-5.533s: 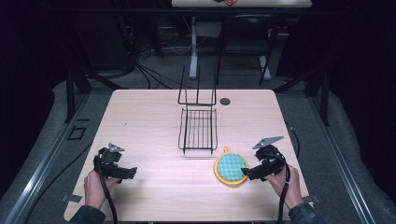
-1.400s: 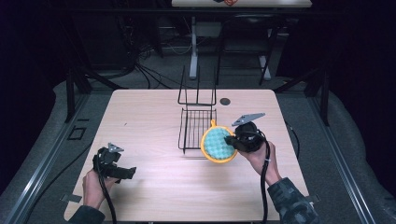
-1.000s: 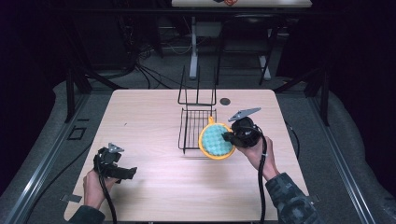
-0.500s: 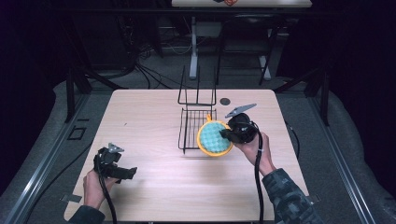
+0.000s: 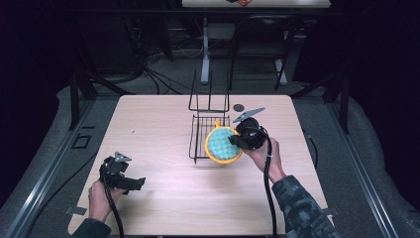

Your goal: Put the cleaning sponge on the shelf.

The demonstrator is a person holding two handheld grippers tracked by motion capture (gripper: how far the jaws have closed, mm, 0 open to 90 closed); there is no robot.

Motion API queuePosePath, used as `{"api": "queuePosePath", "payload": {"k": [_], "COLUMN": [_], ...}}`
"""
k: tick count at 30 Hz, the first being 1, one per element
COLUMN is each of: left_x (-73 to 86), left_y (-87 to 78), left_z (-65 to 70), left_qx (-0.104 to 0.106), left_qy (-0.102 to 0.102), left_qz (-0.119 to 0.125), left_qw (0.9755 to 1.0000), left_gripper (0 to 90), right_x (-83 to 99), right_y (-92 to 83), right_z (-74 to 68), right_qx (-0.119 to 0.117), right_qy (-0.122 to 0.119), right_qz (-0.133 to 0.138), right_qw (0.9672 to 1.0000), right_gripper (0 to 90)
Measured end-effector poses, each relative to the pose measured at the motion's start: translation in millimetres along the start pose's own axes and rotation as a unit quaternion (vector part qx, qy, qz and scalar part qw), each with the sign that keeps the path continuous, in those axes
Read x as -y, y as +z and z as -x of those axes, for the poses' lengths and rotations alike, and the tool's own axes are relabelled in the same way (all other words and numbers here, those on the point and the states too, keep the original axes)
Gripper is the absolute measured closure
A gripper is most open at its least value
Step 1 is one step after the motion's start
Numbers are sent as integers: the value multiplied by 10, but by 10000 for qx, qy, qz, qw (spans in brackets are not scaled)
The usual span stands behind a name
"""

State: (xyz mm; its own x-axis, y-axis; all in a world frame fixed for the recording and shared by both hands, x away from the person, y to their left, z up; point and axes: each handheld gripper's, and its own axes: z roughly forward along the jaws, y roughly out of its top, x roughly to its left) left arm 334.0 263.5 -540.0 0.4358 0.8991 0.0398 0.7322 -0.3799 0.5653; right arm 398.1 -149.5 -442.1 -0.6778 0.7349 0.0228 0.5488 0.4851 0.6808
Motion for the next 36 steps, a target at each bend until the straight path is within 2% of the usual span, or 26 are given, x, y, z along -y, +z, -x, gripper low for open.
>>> {"api": "queuePosePath", "payload": {"k": [11, 21, 27, 36], "left_x": [1, -1, 0, 2], "left_y": [-3, -10, -10, -13], "left_z": [-1, 1, 2, -2], "left_qx": [5, 3, 4, 8], "left_qy": [3, 11, 11, 7], "left_qz": [-3, 0, -3, 25], "left_qw": [10000, 10000, 10000, 10000], "left_gripper": [0, 0, 0, 0], "right_x": [-73, -88, -86, -35], "right_y": [70, 137, 190, 308], "right_z": [4, 5, 1, -25], "right_qx": [23, 32, 70, 88], "right_qy": [138, 165, 216, 498], "right_qz": [36, 94, 211, 281], "right_qw": [9999, 9998, 9995, 9983], "right_gripper": [886, 883, 883, 885]}}
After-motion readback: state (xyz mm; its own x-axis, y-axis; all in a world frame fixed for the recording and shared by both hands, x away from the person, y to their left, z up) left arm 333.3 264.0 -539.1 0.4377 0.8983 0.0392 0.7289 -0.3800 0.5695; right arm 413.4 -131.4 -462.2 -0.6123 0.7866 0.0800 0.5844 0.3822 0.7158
